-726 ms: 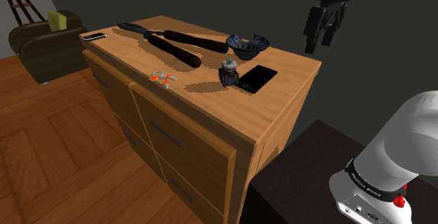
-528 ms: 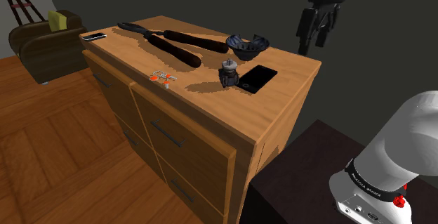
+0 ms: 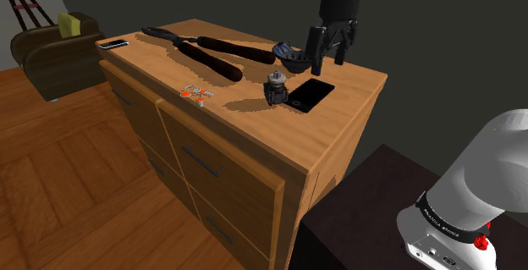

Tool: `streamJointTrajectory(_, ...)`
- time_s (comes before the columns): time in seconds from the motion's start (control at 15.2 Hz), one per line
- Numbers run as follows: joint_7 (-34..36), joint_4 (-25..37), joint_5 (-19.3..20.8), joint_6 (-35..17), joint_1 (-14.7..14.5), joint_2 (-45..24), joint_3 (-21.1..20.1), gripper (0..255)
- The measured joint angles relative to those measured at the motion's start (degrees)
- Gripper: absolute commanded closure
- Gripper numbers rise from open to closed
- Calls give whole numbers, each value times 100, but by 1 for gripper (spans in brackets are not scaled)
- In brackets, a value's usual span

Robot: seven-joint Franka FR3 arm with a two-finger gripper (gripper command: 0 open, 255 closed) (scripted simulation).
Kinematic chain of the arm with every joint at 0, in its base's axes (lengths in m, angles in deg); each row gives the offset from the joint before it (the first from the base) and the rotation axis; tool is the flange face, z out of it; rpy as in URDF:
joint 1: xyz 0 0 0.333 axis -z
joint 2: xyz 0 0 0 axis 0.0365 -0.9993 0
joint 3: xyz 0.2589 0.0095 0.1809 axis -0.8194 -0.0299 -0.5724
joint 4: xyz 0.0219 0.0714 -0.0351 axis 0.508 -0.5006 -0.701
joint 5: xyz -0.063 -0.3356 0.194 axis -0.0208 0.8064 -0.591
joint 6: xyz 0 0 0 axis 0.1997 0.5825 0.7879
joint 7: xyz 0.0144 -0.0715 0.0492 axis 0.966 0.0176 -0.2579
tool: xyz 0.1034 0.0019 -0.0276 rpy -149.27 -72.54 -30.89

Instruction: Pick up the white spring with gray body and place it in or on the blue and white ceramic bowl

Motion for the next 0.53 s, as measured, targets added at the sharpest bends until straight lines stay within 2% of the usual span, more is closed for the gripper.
streamJointTrajectory(0.53,641,850,237,-946,-2,-1548,-635,0)
